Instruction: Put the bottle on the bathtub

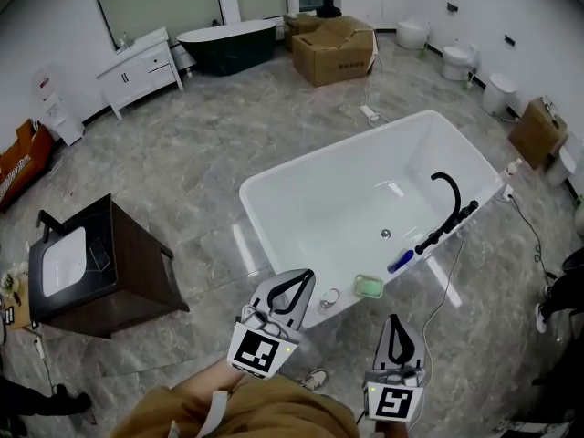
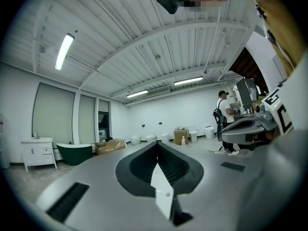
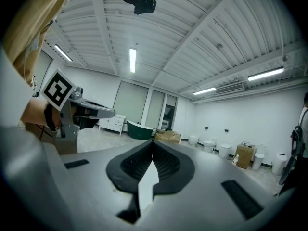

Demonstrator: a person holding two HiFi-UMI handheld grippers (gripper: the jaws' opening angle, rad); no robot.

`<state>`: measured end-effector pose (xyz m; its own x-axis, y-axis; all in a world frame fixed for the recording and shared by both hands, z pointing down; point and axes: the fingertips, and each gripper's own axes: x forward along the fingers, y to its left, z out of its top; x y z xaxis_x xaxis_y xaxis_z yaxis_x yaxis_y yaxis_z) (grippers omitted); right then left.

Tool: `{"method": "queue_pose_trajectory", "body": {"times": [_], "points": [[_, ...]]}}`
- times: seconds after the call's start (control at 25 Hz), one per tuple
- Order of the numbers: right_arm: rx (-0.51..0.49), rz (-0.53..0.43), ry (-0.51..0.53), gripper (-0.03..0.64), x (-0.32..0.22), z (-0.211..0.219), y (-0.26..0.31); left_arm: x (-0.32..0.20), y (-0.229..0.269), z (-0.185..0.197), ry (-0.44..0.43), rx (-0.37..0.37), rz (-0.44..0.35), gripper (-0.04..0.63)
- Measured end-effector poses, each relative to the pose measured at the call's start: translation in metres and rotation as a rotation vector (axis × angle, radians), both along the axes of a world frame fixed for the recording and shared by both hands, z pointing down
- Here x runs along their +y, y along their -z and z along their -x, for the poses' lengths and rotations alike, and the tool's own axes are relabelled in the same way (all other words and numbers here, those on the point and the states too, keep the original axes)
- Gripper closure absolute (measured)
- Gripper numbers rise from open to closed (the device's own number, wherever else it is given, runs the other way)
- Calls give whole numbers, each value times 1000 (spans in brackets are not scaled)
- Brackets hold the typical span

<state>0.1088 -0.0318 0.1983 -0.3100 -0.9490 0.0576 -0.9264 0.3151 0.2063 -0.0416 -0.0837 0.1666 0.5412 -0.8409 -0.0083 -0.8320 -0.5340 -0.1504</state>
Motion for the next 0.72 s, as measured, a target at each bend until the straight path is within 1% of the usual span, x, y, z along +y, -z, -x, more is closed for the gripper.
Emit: {"method": "queue_pose_trajectory", "body": {"times": [0.12, 0.28, 0.48, 0.56, 0.72], "points": [[0, -7, 1, 612, -1, -1, 6, 5, 16, 9, 17, 6, -23, 588], [-7, -22, 14, 612, -1, 6, 13, 14, 34, 29, 56, 36, -43, 588], [-17, -17, 9, 612, -6, 6, 17, 28, 50, 46, 92, 62, -63, 588], [-16, -30, 17, 612, -9, 10, 25, 32, 50, 56, 118, 62, -61, 588], [-16, -19, 21, 612, -12, 10, 33, 34, 36, 75, 167, 50, -19, 588]]}}
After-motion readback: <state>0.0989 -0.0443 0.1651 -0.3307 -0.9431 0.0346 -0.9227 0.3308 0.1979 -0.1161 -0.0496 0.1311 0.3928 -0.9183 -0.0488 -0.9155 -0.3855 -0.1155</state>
